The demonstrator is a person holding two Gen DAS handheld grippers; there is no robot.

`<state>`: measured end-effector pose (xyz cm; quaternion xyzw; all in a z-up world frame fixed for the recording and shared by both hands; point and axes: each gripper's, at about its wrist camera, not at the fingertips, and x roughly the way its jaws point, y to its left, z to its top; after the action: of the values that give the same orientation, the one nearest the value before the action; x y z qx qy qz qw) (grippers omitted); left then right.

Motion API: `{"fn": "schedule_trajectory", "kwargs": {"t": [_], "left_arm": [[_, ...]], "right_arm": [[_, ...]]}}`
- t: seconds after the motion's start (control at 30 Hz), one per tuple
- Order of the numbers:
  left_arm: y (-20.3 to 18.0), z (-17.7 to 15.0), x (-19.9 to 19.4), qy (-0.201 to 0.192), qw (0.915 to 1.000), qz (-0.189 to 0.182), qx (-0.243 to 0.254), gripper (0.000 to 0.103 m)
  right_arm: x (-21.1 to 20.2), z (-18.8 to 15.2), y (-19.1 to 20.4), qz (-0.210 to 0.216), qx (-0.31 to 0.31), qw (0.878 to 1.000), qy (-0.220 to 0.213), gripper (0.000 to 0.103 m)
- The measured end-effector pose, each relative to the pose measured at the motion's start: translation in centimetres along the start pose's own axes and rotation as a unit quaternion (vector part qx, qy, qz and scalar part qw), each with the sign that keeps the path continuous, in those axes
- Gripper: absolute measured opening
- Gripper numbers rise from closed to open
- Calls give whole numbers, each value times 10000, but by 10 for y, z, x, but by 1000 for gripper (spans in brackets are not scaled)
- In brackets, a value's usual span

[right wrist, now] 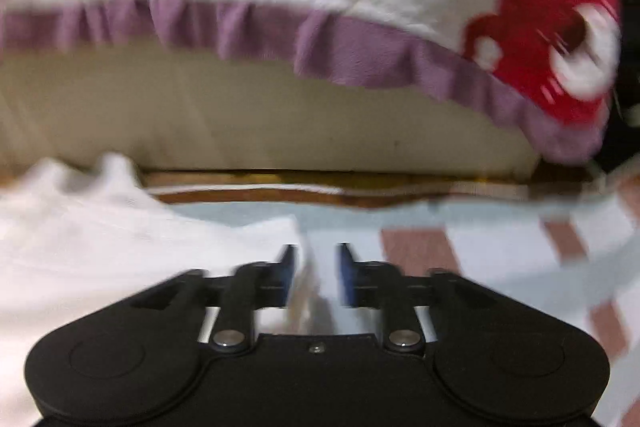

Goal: Fold clothes
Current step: 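Grasp the garment corner with the right gripper while the left gripper hovers over it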

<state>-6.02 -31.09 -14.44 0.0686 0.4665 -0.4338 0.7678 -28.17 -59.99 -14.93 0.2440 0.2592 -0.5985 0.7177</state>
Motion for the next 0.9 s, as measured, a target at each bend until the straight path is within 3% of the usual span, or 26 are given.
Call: {"fn": "schedule_trajectory", "kwargs": {"t": [0.07,0.1,0.13,0.2,0.3,0.37,0.43,0.53,0.63,0.67,0.73,0.8,0.9], "left_arm": [[7,-3,-1,313,9988,10,-380,76],[6,-5,0,557,9972,74,-489,76],[-3,-6,-3,639,9974,174,-270,76],[-19,-8,-4,656,9976,-101,-209,76],[-37,-12,-2,673,9959,-487,-347,77],[-37,-13,5,693,9934,-579,-702,77],[-36,-14,11,722,9905,-599,-1006,77],[-41,-16,17,859,9912,-502,-871,74],[-45,-17,18,782,9918,-581,-831,74],[-44,-19,18,756,9902,-709,-936,74],[-45,-19,21,740,9838,-1083,-1222,74],[-51,-20,19,568,9804,-1376,-1288,74],[-63,-17,5,35,9887,-1291,-756,74]], "right_arm": [[-36,-17,-10,472,699,9964,75,46],[-45,-29,-2,723,542,9957,195,46],[-54,-42,7,974,364,9941,319,46],[-72,-66,24,1472,6,9875,564,46],[-73,-97,70,1266,-1307,9800,807,46],[-71,-107,71,1082,-1108,9816,1120,46],[-69,-120,51,1015,-187,9808,1657,45],[-87,-131,36,898,-25,9768,1945,38],[-113,-143,16,907,680,9738,1970,42],[-117,-151,4,1113,1146,9685,1910,43],[-117,-164,-11,1033,2004,9602,1647,57],[-114,-176,-28,988,3085,9393,1133,59],[-100,-184,-30,1272,3913,9096,575,62]]}}
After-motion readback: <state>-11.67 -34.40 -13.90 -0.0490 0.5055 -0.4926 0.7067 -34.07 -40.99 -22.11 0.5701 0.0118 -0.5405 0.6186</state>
